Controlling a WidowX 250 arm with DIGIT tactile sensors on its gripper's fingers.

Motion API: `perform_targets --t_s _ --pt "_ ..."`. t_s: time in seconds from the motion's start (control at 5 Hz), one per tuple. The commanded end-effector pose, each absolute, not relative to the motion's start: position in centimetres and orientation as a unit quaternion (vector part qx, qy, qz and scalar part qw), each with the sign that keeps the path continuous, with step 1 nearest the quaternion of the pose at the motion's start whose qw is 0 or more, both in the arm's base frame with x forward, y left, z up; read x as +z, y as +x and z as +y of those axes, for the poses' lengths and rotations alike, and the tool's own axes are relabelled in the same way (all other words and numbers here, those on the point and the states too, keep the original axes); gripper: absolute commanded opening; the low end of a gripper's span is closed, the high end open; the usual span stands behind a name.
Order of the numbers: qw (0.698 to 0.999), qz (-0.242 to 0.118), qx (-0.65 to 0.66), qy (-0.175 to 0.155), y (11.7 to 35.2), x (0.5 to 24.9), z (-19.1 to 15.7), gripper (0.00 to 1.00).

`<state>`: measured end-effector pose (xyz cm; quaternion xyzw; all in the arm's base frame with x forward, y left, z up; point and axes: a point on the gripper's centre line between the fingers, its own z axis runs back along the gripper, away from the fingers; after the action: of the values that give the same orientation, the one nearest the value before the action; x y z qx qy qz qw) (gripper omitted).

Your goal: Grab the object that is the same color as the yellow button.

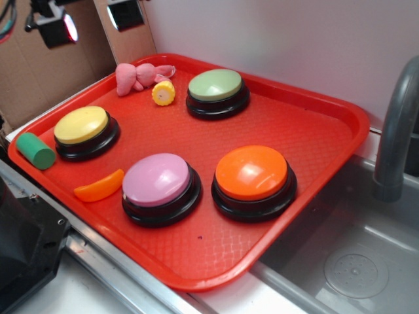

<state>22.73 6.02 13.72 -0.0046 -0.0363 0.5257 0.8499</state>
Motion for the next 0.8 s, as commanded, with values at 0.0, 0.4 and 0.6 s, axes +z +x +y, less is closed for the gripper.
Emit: perform_targets --t_s 0.0,0.4,0.6 --pt "0.789 -0.045 0.613 0.010 26.5 9.8 10.8 1.00" --pt "0.790 -0.047 0.611 0.018 29.0 6.5 11.2 1.00" --pt "0.789 -0.050 0.612 0.026 29.7 5.1 11.3 1.00"
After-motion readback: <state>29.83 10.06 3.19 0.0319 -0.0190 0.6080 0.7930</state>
